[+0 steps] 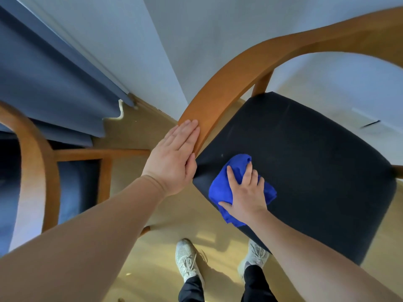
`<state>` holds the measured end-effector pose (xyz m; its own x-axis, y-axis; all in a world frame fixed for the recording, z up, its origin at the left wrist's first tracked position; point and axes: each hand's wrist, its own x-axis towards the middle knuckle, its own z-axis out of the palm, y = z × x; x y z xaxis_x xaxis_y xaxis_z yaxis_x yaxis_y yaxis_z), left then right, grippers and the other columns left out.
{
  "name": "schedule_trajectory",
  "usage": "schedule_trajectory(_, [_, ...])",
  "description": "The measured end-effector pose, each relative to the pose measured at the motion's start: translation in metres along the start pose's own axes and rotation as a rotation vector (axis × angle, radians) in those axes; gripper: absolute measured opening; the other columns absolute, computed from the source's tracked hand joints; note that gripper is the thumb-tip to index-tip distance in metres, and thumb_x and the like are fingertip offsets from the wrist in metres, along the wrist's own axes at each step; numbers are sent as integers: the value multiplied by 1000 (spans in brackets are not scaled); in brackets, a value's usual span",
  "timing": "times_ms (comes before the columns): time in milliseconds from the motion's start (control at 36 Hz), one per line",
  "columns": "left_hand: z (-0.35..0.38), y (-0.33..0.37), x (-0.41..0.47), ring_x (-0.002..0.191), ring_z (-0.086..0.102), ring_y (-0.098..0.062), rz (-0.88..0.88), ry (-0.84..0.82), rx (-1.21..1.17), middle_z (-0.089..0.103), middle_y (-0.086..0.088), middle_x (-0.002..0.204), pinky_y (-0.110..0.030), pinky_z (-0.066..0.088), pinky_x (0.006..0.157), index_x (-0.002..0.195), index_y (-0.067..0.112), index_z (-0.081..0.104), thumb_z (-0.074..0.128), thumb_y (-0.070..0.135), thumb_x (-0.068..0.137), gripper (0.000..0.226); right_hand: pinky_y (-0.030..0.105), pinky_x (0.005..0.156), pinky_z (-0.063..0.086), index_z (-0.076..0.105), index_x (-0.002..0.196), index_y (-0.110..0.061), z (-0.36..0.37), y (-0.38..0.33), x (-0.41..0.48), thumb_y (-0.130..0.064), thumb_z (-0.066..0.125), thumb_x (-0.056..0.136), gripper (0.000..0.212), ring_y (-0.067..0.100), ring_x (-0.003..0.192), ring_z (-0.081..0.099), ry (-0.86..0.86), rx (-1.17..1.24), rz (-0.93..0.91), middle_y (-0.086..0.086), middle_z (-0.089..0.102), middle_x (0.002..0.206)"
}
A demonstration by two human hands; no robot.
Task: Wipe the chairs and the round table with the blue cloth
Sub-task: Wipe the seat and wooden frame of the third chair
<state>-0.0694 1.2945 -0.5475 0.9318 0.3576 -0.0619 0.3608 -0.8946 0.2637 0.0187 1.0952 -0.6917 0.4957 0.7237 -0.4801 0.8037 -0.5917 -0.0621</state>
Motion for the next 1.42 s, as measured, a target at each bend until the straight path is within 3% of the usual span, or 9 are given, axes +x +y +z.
schedule_trajectory(83, [0, 0, 1, 140, 26, -22, 0, -10, 6, 34, -10, 149, -32, 12, 117, 141, 4, 37, 36, 23, 91, 54, 56, 94, 40, 43, 142, -21, -5, 1, 3, -58, 69, 72, 83, 46, 113, 46, 96, 34, -44, 34, 28, 143])
schedule_trajectory(167, [0, 0, 2, 140, 25, -20, 7, -11, 3, 34, -10, 149, -31, 11, 117, 141, 4, 38, 36, 24, 91, 54, 53, 86, 46, 57, 130, -21, -14, -3, 18, -49, 77, 67, 72, 44, 107, 53, 194, 64, -110, 30, 40, 139])
schedule_trajectory(250, [1, -2, 3, 139, 25, -20, 27, 18, 1, 36, -11, 148, -31, 12, 117, 139, 2, 40, 37, 23, 90, 54, 56, 95, 39, 45, 139, -25, -21, -21, 43, -59, 64, 75, 75, 45, 120, 43, 181, 48, -229, 28, 24, 150])
schedule_trajectory(361, [2, -2, 3, 139, 26, -19, 38, 34, -7, 37, -11, 147, -30, 12, 117, 138, 1, 42, 39, 21, 89, 53, 64, 108, 14, 15, 148, -25, -14, -33, 58, -84, 45, 66, 106, 50, 136, 11, 100, -30, -249, 27, -14, 152])
schedule_trajectory(472, [1, -1, 3, 139, 23, -19, 39, 16, 12, 35, -12, 148, -31, 11, 117, 139, 1, 41, 38, 21, 90, 53, 57, 99, 32, 28, 147, -25, -12, -26, 57, -70, 55, 75, 88, 46, 124, 33, 118, -79, -289, 27, 4, 152])
schedule_trajectory(750, [-1, 1, 2, 139, 22, -16, 13, 4, 2, 35, -10, 148, -29, 10, 117, 139, 3, 40, 36, 23, 91, 53, 49, 97, 32, 31, 145, -35, -39, 9, 93, -52, 49, 84, 66, 37, 118, 35, 125, -177, -449, 18, 11, 154])
schedule_trajectory(1028, [1, 0, 3, 139, 26, -19, 7, 11, -18, 34, -8, 149, -34, 17, 116, 139, 4, 40, 36, 23, 91, 52, 51, 99, 35, 38, 142, -33, -92, 73, 175, -53, 52, 86, 60, 42, 122, 36, 232, -62, -67, 19, 16, 152])
schedule_trajectory(1250, [0, 0, 3, 140, 24, -17, 4, 0, -16, 34, -8, 149, -32, 14, 117, 139, 4, 41, 37, 23, 91, 52, 63, 109, 17, 16, 148, -31, -80, 68, 167, -90, 38, 67, 103, 46, 138, 16, 224, 16, 138, 18, 2, 157])
schedule_trajectory(1417, [2, -1, 3, 139, 23, -14, 6, 12, -26, 34, -6, 149, -29, 12, 117, 139, 4, 42, 39, 22, 90, 52, 50, 93, 37, 32, 145, -28, -84, 64, 170, -58, 44, 90, 65, 39, 111, 42, 256, -39, 91, 16, 33, 142])
